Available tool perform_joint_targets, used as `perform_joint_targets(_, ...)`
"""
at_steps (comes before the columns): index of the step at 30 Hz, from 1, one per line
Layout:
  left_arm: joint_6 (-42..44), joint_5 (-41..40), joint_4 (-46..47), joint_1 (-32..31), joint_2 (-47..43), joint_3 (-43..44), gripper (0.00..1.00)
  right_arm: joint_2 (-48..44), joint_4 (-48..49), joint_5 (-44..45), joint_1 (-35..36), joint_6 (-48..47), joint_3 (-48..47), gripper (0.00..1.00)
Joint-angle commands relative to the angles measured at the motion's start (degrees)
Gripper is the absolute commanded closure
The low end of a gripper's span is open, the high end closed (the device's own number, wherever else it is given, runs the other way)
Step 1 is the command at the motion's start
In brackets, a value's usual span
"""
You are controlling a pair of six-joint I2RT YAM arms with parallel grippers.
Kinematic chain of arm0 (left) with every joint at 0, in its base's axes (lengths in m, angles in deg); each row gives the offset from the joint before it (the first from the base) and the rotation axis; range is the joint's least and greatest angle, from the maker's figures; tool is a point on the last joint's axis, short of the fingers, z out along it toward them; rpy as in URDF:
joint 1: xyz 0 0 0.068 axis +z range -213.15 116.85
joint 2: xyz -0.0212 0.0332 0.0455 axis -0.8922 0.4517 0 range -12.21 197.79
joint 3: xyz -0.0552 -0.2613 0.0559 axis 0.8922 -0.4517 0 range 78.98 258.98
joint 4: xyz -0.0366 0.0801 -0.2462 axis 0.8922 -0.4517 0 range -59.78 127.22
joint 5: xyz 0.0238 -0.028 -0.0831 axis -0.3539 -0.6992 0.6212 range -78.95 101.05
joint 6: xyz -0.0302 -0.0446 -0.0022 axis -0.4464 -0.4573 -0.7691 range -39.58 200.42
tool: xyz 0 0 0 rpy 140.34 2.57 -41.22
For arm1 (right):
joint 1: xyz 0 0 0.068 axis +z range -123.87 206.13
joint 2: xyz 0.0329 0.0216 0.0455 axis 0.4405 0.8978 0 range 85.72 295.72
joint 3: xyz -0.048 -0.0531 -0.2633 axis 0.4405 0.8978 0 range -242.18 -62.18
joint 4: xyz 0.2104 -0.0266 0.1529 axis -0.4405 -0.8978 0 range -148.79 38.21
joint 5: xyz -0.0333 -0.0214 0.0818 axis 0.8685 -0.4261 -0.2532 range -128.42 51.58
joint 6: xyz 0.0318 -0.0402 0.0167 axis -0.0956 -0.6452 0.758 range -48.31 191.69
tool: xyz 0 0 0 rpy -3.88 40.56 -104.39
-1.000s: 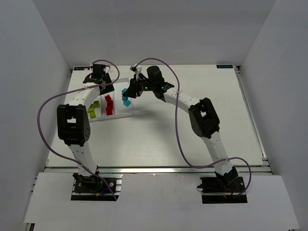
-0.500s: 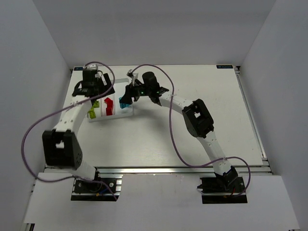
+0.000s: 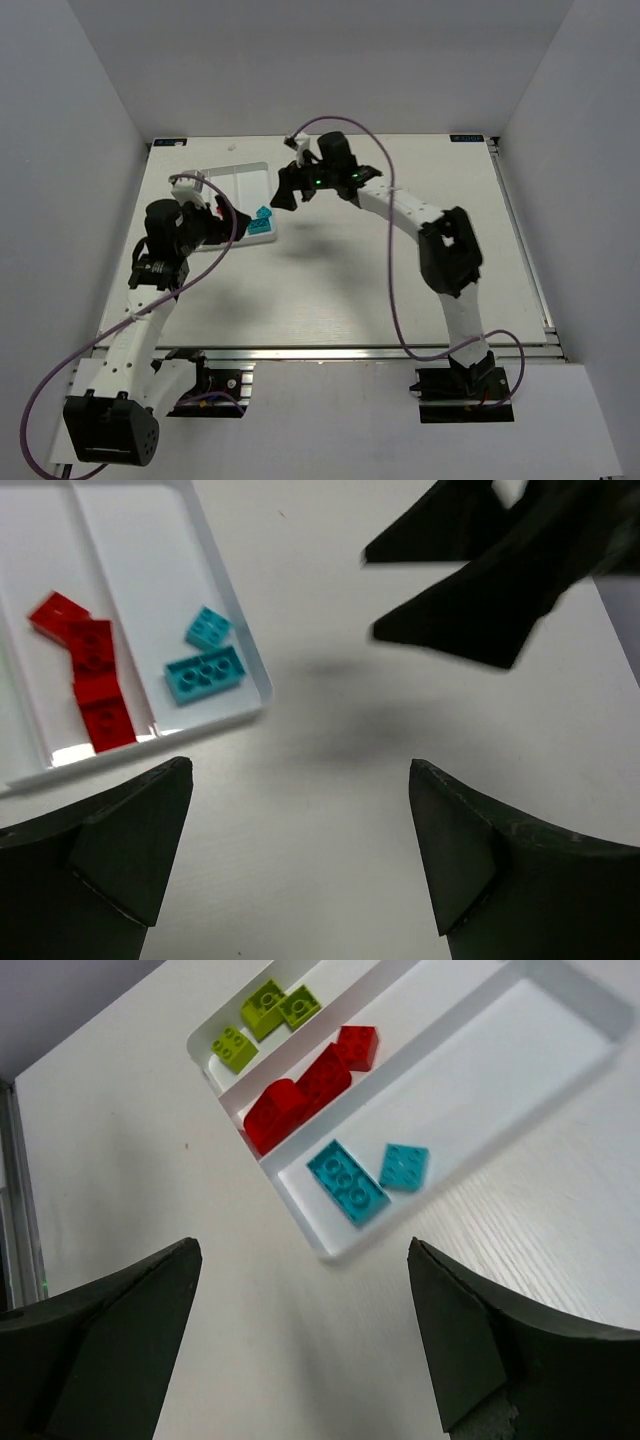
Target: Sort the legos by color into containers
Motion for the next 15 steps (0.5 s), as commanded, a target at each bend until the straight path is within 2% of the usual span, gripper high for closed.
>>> perform_joint_targets(1,3.1,12.6,4.5,0.1,-5.5,-3.9,0.02,-20.0,-12.1,7.6,-2.0,-10.3,5.7,0.11)
perform_joint_targets(3,3.5,16.8,5.7,-0.4,-6.8,-6.9,0.02,-26.7,-14.8,11.3,-2.5,-13.0,12.0,0.11)
perform_joint_targets(4,4.4,18.2,6.5,-0.4,-7.7,-7.6,0.02,-34.0,-14.9,12.6,-2.7,-13.8,19.1,0.11)
perform_joint_targets(5,4.8,19.2,6.5,-1.0,-8.2,-8.5,0.02,-37.8,-14.6,16.5,-2.7,-14.5,23.0,0.11)
perform_joint_targets(6,5.1,19.9,6.6,-1.0,-8.6,-8.8,0.02,-45.3,-13.0,18.4,-2.6,-14.5,27.1,0.11)
perform_joint_targets(7,5.3,20.3,6.9,-1.0,-9.2,-9.2,0.02,-48.9,-12.2,21.9,-2.7,-14.3,34.6,0.11)
perform_joint_targets(9,5.6,19.7,6.8,-1.0,-11.2,-9.6,0.02,-58.6,-12.0,23.6,-2.5,-13.8,40.6,0.11)
perform_joint_targets(15,5.5,18.6,8.4,-1.0,-14.1,-11.1,0.02,-74.2,-14.1,29.3,-3.5,-11.9,51.8,0.10)
